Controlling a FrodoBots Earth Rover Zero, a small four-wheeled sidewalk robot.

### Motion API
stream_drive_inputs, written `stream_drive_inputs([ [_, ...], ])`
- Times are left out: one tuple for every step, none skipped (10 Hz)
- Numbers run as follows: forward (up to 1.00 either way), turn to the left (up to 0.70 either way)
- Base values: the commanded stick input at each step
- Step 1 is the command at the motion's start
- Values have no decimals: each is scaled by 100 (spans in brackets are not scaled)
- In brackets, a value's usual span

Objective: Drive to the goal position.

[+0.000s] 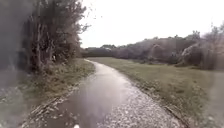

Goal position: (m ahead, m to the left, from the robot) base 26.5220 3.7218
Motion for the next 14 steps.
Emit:
stream_drive_inputs([
  [70, 0],
  [70, 0],
  [70, 0],
  [70, 0],
  [70, 0],
  [70, 0],
  [70, 0],
  [70, 0],
  [70, 0],
  [70, 0],
  [70, 0],
  [70, 0],
  [70, 0],
  [70, 0],
])
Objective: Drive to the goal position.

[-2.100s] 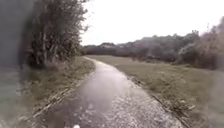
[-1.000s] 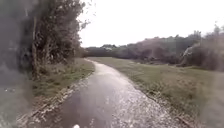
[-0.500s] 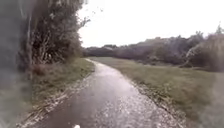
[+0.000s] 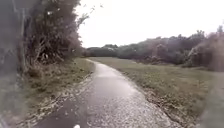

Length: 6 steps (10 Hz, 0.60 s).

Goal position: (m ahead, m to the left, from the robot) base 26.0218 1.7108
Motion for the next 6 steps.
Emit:
stream_drive_inputs([
  [70, 0],
  [70, 0],
  [70, 0],
  [70, 0],
  [70, 0],
  [70, 0],
])
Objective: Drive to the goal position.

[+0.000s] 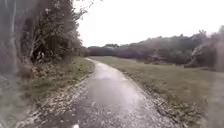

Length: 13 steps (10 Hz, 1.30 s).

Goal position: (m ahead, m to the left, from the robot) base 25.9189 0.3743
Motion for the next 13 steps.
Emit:
stream_drive_inputs([
  [70, 5],
  [70, 23],
  [70, 17],
  [70, 7],
  [70, 0],
  [70, 0],
  [70, 0],
  [70, 0],
  [70, 0],
  [70, 27],
  [70, 20],
  [70, 2],
  [70, 0],
])
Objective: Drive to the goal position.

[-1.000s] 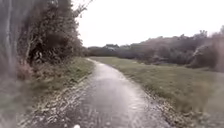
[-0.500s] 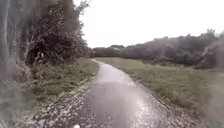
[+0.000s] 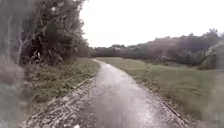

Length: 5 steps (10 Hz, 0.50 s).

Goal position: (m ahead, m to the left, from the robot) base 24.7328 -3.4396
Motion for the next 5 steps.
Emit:
stream_drive_inputs([
  [70, 0],
  [70, 0],
  [70, 0],
  [70, 0],
  [70, 0],
])
